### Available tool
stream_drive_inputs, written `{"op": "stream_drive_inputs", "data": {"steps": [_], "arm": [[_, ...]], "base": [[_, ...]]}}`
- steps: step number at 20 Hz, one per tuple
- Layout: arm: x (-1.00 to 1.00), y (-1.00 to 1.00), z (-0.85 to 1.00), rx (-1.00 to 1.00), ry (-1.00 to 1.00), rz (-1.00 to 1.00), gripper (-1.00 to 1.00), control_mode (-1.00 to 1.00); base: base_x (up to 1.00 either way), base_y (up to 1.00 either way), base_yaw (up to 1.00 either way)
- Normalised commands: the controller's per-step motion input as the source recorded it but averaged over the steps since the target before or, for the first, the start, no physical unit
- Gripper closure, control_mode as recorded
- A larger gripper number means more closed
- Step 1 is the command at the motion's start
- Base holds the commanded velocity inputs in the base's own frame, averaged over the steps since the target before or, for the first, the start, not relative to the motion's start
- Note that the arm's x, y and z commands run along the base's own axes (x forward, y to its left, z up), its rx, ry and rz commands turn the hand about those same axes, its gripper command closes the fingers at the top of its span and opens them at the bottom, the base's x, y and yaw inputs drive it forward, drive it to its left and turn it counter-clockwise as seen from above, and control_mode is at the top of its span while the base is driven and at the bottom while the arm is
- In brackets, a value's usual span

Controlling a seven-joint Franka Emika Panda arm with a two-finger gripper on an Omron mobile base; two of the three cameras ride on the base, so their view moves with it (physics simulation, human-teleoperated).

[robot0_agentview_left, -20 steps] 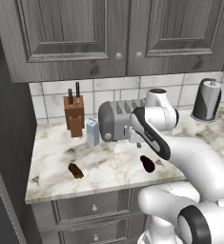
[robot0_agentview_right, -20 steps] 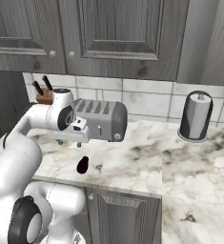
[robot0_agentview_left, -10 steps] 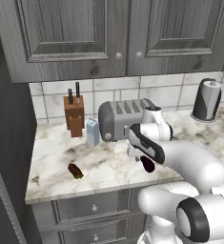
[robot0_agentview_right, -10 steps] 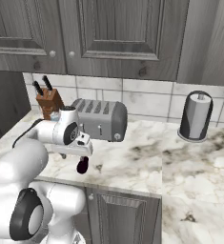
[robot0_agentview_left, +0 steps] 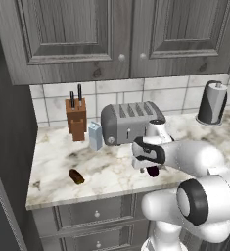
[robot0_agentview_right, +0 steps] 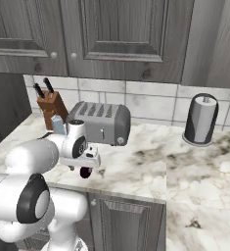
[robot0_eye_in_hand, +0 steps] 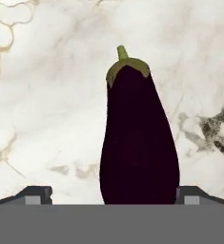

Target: Place the sweet potato and eggplant inside the fridge drawer. Close the drawer after placing the vegetables.

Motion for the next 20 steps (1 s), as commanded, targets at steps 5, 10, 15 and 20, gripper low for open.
{"op": "stream_drive_inputs", "data": {"steps": [5, 10, 15, 20], "arm": [[0.31, 0.00, -0.40, 0.00, 0.00, 0.04, -1.00, -1.00], [0.13, 0.00, -0.58, 0.00, 0.03, 0.05, -1.00, -1.00], [-0.03, 0.09, -0.56, 0.00, 0.00, 0.04, 1.00, -1.00], [-0.27, 0.02, 0.25, 0.00, -0.15, 0.00, 1.00, -1.00]], "base": [[0.00, 0.00, 0.00], [0.00, 0.00, 0.00], [0.00, 0.00, 0.00], [0.00, 0.00, 0.00]]}}
